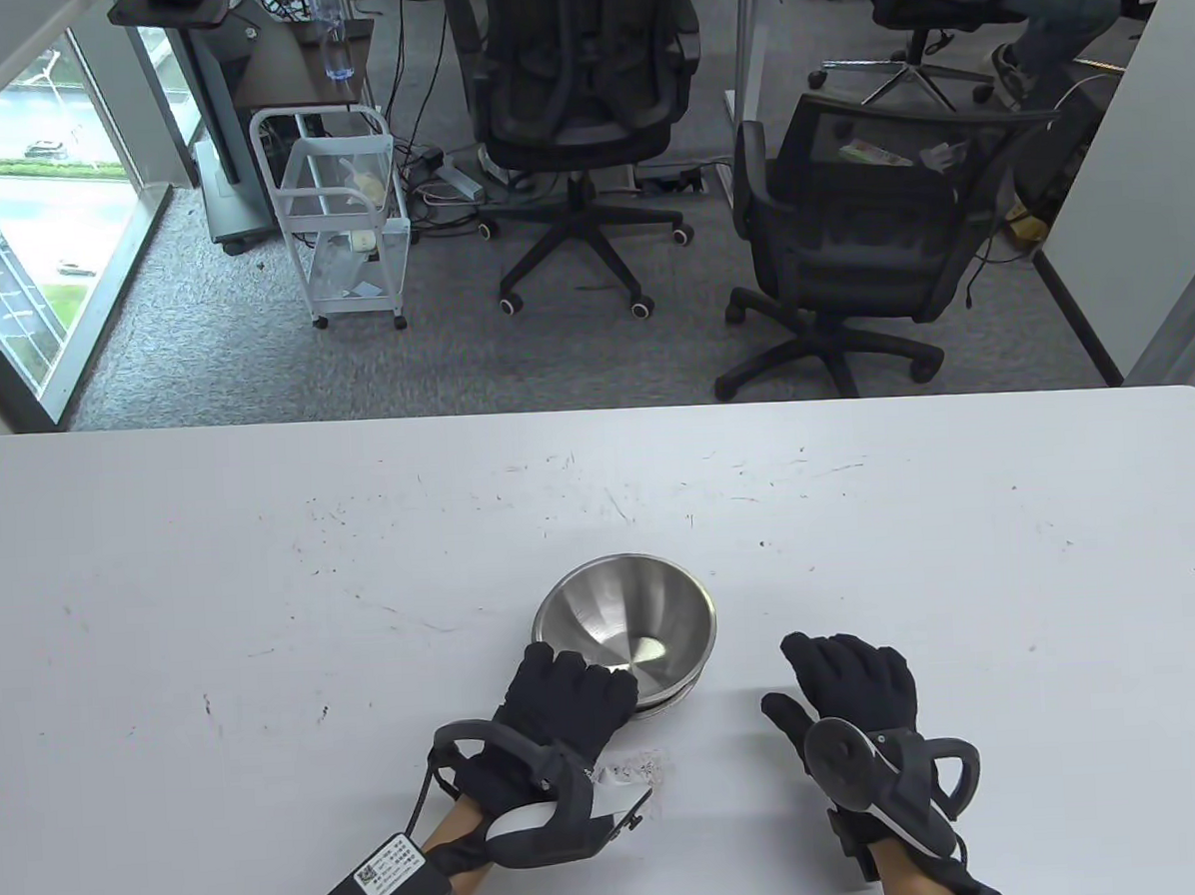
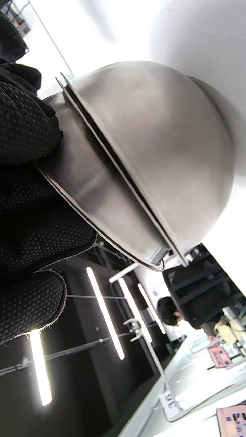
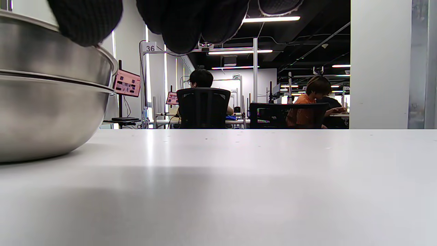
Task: Nest mixing bowl into mixing bowl
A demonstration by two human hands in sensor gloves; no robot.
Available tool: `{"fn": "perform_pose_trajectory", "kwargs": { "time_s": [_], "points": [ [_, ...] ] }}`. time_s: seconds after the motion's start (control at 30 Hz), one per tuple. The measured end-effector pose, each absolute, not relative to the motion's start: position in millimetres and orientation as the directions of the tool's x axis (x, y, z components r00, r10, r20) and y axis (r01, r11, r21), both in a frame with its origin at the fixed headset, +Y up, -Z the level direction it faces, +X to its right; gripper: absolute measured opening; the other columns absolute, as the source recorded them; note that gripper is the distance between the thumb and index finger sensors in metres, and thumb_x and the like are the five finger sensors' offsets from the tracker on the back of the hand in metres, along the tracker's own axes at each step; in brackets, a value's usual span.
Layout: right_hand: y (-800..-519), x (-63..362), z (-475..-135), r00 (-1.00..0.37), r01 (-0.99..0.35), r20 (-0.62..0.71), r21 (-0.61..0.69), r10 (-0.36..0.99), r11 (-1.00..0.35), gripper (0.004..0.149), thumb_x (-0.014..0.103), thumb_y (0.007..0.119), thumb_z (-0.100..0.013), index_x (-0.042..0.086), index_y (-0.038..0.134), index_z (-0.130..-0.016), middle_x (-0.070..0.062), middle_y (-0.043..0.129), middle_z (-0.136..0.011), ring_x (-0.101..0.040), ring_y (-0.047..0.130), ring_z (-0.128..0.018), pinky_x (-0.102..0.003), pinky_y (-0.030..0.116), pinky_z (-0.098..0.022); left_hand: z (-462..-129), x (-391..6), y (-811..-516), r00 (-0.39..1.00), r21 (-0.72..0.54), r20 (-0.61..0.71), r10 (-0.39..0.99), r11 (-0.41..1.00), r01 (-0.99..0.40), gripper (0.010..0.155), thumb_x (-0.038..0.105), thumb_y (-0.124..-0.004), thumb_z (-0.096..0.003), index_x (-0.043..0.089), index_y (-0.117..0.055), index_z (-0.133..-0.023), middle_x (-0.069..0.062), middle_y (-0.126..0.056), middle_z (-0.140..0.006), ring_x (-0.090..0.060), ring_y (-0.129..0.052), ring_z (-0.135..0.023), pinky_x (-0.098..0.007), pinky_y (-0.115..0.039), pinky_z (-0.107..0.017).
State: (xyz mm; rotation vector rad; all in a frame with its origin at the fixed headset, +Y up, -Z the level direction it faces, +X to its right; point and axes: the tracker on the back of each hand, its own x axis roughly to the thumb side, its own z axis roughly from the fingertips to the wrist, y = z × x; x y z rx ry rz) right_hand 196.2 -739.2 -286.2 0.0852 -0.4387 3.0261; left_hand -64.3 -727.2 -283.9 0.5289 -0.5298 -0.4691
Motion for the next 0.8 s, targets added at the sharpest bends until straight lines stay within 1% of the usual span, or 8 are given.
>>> {"fn": "perform_pose_trajectory", "kwargs": {
  "time_s": [0.17, 0.3, 0.67, 0.8],
  "points": [
    [-740, 196, -286, -0.995, -0.091, 0.069, -0.28, 0.075, -0.955, 0.065, 0.058, 0.08, -0.04, 0.033, 0.071, -0.099, 0.008, 0.085, -0.097, -0.024, 0.079, -0.096, -0.057, 0.058, -0.073, -287, -65, -733, 0.773, 0.553, 0.354, -0.527, 0.784, 0.281, 0.035, 0.05, -0.08, -0.0501, 0.057, -0.084, -0.084, 0.034, -0.108, -0.073, -0.004, -0.107, -0.073, -0.046, -0.083, -0.065],
    [-740, 196, -287, -0.995, -0.092, 0.071, -0.279, 0.075, -0.956, 0.065, 0.058, 0.08, -0.04, 0.033, 0.071, -0.099, 0.008, 0.085, -0.097, -0.024, 0.079, -0.096, -0.057, 0.058, -0.073, -290, -65, -732, 0.778, 0.533, 0.354, -0.519, 0.795, 0.288, 0.036, 0.049, -0.08, -0.0488, 0.056, -0.085, -0.084, 0.033, -0.108, -0.074, -0.006, -0.107, -0.074, -0.047, -0.083, -0.066],
    [-740, 196, -287, -0.995, -0.092, 0.069, -0.273, 0.076, -0.958, 0.065, 0.058, 0.08, -0.04, 0.033, 0.071, -0.099, 0.008, 0.085, -0.097, -0.024, 0.079, -0.096, -0.057, 0.059, -0.073, -291, -68, -736, 0.758, 0.461, 0.411, -0.506, 0.833, 0.307, 0.043, 0.043, -0.07, -0.0492, 0.057, -0.084, -0.087, 0.033, -0.109, -0.077, -0.006, -0.107, -0.078, -0.048, -0.082, -0.067],
    [-741, 196, -287, -0.995, -0.094, 0.069, -0.272, 0.078, -0.958, 0.064, 0.058, 0.079, -0.04, 0.033, 0.071, -0.099, 0.007, 0.085, -0.097, -0.025, 0.079, -0.096, -0.057, 0.059, -0.073, -290, -67, -740, 0.745, 0.465, 0.413, -0.524, 0.825, 0.323, 0.044, 0.041, -0.068, -0.0496, 0.059, -0.084, -0.087, 0.034, -0.11, -0.077, -0.006, -0.108, -0.077, -0.047, -0.082, -0.067]
  ]
}}
